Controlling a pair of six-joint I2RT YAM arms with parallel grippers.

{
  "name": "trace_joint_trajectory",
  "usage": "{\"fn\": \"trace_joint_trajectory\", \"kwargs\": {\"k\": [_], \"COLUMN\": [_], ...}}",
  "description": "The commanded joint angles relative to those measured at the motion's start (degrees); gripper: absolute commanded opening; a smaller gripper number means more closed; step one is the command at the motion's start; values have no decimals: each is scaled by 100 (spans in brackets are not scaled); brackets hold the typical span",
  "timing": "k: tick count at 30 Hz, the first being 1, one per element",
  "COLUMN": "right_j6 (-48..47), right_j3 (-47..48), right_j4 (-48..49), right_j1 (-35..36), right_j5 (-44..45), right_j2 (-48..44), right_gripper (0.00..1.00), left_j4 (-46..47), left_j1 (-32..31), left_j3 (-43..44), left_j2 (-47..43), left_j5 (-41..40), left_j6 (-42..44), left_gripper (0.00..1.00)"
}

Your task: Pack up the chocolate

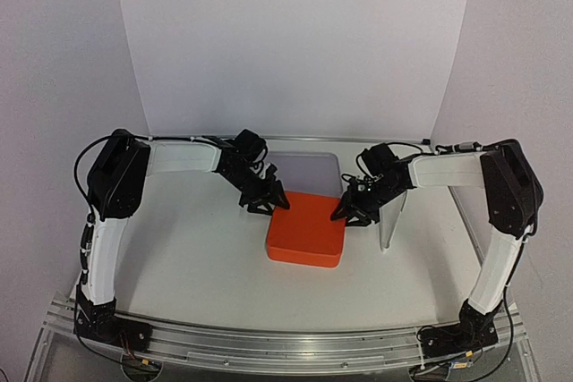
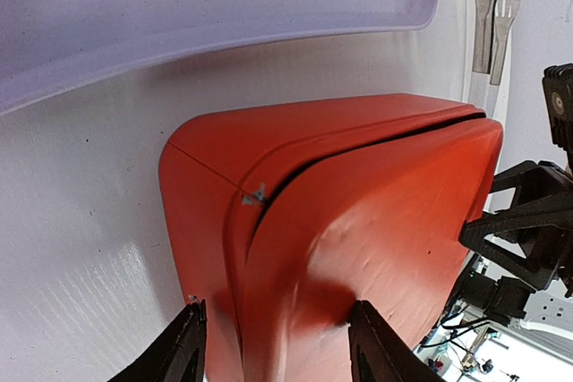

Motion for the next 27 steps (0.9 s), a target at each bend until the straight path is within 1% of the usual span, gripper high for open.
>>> {"fn": "trace_joint_trajectory", "kwargs": {"k": [1, 6, 8, 10, 12, 14, 16, 18, 22, 24, 27], "right_j6": [354, 207, 131, 48, -42, -109, -176, -310, -618, -861, -1320], "right_j3": [-37, -98, -110, -113, -102, -85, -32, 41, 321, 535, 912], "right_j4": [7, 37, 36, 30, 17, 5, -10, -30, -78, -130, -360], "right_j1": [3, 2, 1, -1, -1, -15, -61, -96, -154, -179, -227], "right_j5": [154, 79, 111, 158, 286, 413, 439, 483, 561, 538, 512], "right_j2": [442, 329, 210, 28, -160, -315, -418, -455, -423, -345, -157], "right_gripper": [36, 36, 39, 45, 52, 56, 60, 64, 67, 69, 70], "left_j4": [-263, -280, -311, -311, -282, -258, -238, -243, -296, -254, -98], "left_j1": [-71, -67, -60, -53, -21, 28, 66, 101, 117, 117, 117], "left_j3": [-13, 112, 185, 240, 291, 354, 392, 410, 221, -96, -748], "left_j2": [421, 446, 411, 335, 229, 91, -75, -243, -716, -1025, -1457], "left_j5": [-142, -218, -324, -434, -564, -713, -869, -1029, -1315, -1354, -1357], "left_j6": [-88, -8, 25, 42, 40, 31, 34, 42, 92, 96, 106], "left_gripper": [51, 51, 51, 53, 58, 63, 71, 83, 96, 100, 100]}}
